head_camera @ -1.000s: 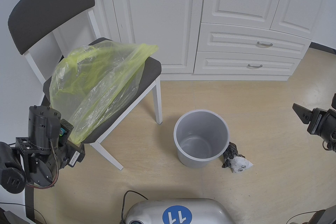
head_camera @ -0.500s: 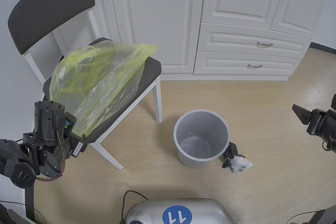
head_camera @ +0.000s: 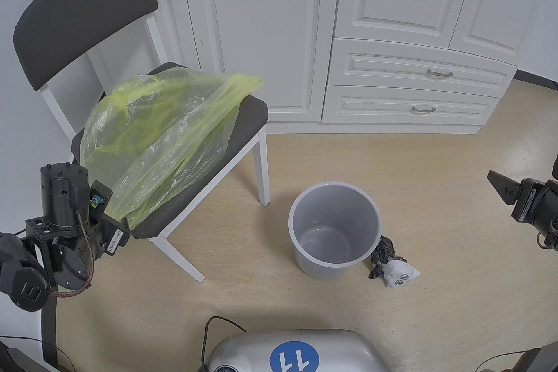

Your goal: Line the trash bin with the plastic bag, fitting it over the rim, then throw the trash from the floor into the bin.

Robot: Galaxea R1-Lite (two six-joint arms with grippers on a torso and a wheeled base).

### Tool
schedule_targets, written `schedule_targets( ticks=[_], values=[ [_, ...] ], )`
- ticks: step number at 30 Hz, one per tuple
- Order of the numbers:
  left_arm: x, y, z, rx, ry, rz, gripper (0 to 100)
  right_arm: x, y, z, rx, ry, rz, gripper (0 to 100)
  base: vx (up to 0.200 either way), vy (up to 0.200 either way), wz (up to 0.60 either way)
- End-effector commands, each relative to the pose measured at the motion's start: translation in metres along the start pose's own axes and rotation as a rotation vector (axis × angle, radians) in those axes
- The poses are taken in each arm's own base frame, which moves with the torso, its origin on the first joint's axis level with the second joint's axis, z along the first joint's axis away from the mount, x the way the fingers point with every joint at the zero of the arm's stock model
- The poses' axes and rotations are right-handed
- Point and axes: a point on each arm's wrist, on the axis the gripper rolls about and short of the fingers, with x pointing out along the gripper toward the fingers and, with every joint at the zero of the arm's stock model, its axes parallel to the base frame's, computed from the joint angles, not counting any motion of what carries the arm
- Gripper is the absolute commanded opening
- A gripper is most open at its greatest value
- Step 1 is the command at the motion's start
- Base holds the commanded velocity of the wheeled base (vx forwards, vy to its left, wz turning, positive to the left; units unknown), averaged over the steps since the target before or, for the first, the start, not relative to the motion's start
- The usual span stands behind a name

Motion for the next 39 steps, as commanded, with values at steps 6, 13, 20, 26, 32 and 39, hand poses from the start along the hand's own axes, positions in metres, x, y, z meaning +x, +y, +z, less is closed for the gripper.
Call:
schedule_targets(
  ticks=[6,13,20,26,32,39],
  values=[
    [-0.001,0.029,-0.011,-0.059,0.023,0.098,100,0.0,0.0,0.0,0.0,0.0,0.001,100,0.0,0.0,0.0],
    [-0.003,0.021,-0.02,-0.057,0.009,0.086,100,0.0,0.0,-0.002,-0.002,0.005,0.0,100,0.0,0.0,0.0],
    [-0.007,0.016,-0.017,-0.049,-0.027,0.065,100,-0.001,0.0,-0.001,0.0,0.001,0.001,100,0.0,0.0,0.0],
    [-0.005,0.013,-0.014,-0.045,-0.029,0.059,100,-0.001,0.0,0.0,0.001,-0.001,0.002,100,0.0,0.0,0.0],
    [0.003,0.008,-0.011,-0.036,-0.02,0.054,100,-0.001,0.0,0.0,0.001,-0.001,0.002,100,0.0,0.0,0.0],
    [0.012,0.007,-0.009,-0.04,-0.004,0.064,100,-0.001,0.0,-0.001,-0.002,0.001,0.001,100,0.0,0.0,0.0]
  ],
)
